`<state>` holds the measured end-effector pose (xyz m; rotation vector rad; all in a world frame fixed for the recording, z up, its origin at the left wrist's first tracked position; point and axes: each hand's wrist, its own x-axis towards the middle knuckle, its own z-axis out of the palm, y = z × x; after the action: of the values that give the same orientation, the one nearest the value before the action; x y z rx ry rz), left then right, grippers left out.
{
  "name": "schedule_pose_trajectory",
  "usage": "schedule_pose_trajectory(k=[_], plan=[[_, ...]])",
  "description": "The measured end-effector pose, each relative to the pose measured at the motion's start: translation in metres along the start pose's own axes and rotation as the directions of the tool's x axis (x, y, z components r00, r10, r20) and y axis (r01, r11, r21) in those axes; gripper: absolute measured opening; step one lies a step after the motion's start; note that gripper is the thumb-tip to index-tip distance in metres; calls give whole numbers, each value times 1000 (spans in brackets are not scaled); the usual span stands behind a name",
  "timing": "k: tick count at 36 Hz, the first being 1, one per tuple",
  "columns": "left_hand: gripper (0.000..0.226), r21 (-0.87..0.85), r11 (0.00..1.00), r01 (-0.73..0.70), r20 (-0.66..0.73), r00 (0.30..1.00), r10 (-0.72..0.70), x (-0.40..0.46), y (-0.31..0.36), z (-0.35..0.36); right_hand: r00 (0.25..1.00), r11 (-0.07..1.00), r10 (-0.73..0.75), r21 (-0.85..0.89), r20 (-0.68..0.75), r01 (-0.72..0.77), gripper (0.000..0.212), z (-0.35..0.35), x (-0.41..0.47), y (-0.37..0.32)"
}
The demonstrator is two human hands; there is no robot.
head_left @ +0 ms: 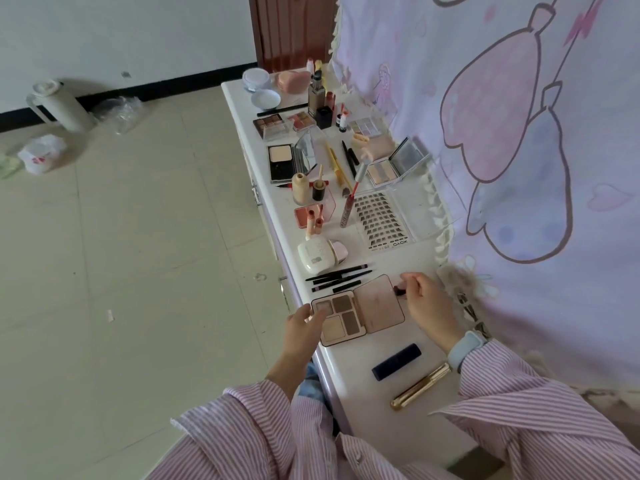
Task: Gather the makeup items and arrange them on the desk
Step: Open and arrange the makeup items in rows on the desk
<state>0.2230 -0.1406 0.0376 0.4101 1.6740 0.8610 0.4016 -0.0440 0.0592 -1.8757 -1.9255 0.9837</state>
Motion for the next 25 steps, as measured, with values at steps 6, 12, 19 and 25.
schedule_pose_trajectory(k=[6,12,19,25], plan=[[37,-8,1000,22,-12,1000,-22,0,-6,-2,958,750,-214,-597,189,285,42,-11,19,22],[50,-71,996,51,13,999,-50,0,-6,-2,918,563,-205,-726,341,395,39,-7,28,24],[53,116,992,-45,-34,998,50,2,-6,-4,948,642,-266,-701,176,311,26,-14,31,14],[44,350,901,-256,-109,944,310,1,-2,-8,934,953,-298,-122,-197,278,20,-26,16,-33]])
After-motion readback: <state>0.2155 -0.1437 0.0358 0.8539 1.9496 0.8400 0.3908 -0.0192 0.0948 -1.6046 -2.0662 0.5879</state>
